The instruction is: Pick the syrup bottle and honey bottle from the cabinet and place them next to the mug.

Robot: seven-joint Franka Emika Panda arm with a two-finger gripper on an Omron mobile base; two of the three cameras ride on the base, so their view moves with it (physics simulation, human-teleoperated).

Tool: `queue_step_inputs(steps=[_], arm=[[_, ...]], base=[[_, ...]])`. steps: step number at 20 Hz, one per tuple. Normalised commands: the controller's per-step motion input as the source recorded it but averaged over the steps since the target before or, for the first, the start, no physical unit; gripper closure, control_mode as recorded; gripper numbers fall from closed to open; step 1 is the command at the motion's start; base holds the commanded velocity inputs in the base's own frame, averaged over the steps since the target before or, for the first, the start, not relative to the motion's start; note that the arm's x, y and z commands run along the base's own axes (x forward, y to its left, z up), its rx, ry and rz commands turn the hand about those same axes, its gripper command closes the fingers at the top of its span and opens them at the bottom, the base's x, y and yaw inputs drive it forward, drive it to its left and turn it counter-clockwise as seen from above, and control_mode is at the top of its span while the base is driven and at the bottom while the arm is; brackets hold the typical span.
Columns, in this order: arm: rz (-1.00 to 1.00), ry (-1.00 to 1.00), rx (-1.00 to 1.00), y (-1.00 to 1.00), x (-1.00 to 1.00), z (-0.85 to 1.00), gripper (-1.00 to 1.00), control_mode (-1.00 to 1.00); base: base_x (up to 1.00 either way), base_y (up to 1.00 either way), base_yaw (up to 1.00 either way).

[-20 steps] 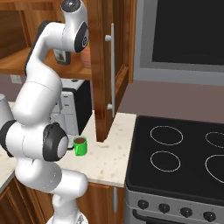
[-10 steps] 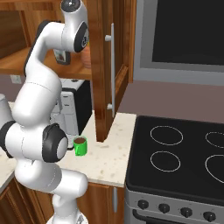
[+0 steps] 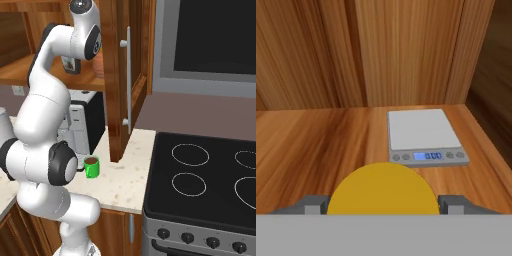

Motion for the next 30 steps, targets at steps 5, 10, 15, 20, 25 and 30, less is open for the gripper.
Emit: queue_step_inputs(steps=[5, 10, 15, 20, 25, 30], arm=[[0.00, 0.00, 0.00, 0.00, 0.00, 0.00, 1.00, -1.00], [0.00, 0.00, 0.00, 0.00, -0.19, 0.00, 1.00, -1.00], [0.00, 0.00, 0.00, 0.00, -0.38, 0.00, 1.00, -1.00], [0.00, 0.00, 0.00, 0.01, -0.56, 0.00, 1.00, -1.00], [0.05, 0.00, 0.00, 0.08, -0.98, 0.00, 1.00, -1.00], [0.17, -0.01, 0.00, 0.07, -1.00, -0.16, 1.00, -1.00]], base=[[0.00, 0.00, 0.00], [0.00, 0.00, 0.00], [0.00, 0.00, 0.00], [0.00, 0.00, 0.00], [0.00, 0.00, 0.00], [0.00, 0.00, 0.00]])
